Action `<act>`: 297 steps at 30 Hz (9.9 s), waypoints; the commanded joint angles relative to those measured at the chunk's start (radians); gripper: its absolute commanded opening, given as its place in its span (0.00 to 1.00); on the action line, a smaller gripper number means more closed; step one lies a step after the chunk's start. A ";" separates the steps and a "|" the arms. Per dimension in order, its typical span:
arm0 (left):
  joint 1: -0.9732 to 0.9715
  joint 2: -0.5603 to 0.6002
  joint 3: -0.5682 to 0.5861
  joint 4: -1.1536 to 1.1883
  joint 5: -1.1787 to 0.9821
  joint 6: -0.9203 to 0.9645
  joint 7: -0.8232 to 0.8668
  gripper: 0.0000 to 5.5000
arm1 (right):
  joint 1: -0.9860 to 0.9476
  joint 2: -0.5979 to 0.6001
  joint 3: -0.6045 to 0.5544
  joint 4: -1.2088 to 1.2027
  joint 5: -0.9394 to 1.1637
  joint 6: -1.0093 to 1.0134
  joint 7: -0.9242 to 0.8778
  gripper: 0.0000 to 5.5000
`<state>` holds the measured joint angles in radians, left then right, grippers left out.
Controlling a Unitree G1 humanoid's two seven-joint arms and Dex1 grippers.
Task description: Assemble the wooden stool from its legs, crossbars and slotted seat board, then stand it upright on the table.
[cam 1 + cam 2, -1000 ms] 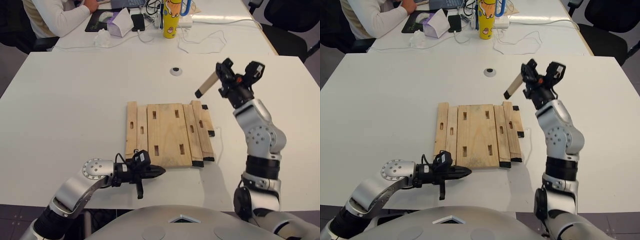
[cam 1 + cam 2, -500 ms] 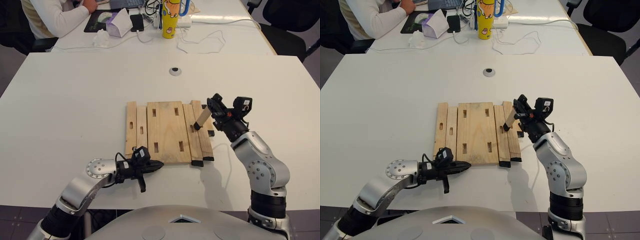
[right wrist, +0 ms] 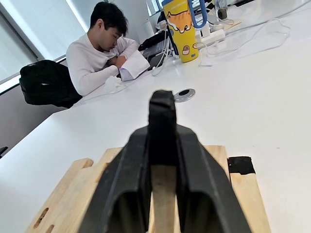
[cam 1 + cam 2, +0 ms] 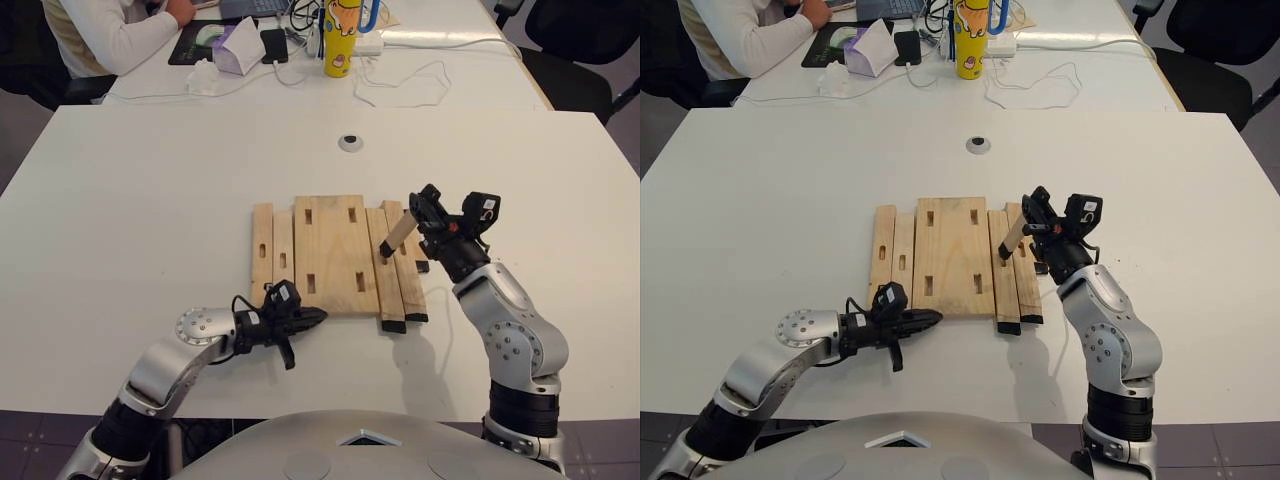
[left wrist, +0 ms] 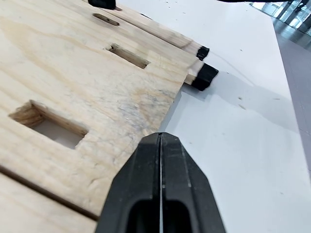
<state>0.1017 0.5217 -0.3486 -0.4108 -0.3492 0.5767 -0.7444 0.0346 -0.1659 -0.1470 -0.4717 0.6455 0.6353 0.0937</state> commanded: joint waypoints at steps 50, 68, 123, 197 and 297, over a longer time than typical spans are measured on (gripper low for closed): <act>-0.127 -0.005 0.144 0.000 -0.083 0.100 0.046 0.00 | 0.286 0.046 0.207 0.382 -0.533 -0.761 0.070 0.08; -0.100 -0.044 0.128 0.002 -0.060 0.068 0.088 0.00 | 0.067 0.043 0.183 0.045 -0.558 -0.545 0.021 0.23; -0.037 -0.169 0.120 -0.002 -0.012 0.001 0.224 0.00 | -0.215 -0.223 0.014 0.024 -0.530 0.057 0.119 0.00; -0.059 -0.259 0.193 -0.021 -0.073 0.019 0.286 0.00 | -0.057 -0.245 0.189 -0.045 -0.441 0.059 0.227 0.40; -0.350 -0.505 0.785 0.360 -0.762 -0.147 0.811 0.19 | -0.467 -0.575 0.508 0.395 -0.455 -0.223 1.055 0.60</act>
<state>-0.2229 0.0263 0.4218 -0.0430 -1.0922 0.4381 0.0754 -0.3741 -0.7180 0.3193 -0.1321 0.2284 0.4437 1.0807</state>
